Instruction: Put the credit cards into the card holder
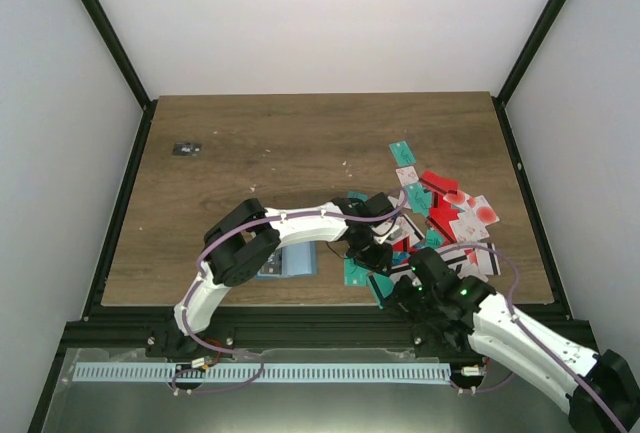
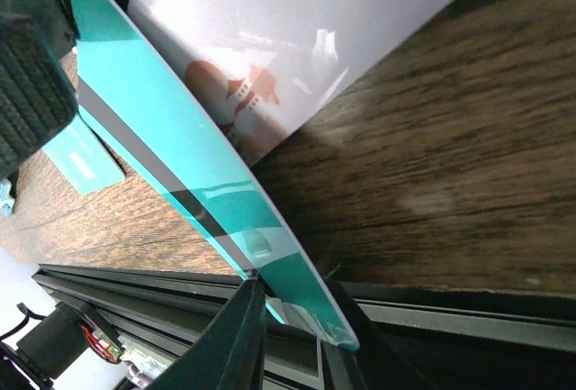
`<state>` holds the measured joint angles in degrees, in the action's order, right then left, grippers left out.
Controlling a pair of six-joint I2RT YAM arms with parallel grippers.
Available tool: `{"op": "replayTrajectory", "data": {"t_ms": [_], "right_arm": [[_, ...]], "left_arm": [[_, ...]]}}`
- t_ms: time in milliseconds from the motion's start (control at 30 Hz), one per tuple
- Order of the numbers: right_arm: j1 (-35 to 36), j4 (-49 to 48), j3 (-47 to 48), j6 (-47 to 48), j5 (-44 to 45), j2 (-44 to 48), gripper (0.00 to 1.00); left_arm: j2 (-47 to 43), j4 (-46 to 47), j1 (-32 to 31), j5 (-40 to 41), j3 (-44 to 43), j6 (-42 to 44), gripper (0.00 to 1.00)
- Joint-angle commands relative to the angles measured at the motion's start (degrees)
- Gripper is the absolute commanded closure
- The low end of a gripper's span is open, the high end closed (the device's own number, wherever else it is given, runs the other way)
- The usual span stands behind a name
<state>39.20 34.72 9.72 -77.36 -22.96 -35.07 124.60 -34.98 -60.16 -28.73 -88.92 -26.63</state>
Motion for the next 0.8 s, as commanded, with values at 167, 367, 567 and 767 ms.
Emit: {"op": "replayTrajectory", "data": {"t_ms": [167, 367, 567, 767], "right_arm": [[-0.78, 0.03, 4.08, 1.37, 3.0, 1.5, 0.88], [-0.79, 0.78, 5.13, 1.86, 3.17, 1.54, 0.96], [-0.79, 1.09, 5.6, 2.05, 2.8, 1.7, 0.99], [-0.8, 1.17, 7.89, 2.71, 3.21, 2.75, 0.99]], "left_arm": [[2.3, -1.29, -1.28, -1.53, 1.47, -0.22, 0.66], [1.39, -1.0, -1.3, -1.77, 1.39, -0.91, 0.66], [0.12, -0.88, -1.03, -1.84, 1.02, -2.05, 0.66], [-4.12, -2.34, 0.59, 0.22, -0.37, -3.57, 0.66]]}}
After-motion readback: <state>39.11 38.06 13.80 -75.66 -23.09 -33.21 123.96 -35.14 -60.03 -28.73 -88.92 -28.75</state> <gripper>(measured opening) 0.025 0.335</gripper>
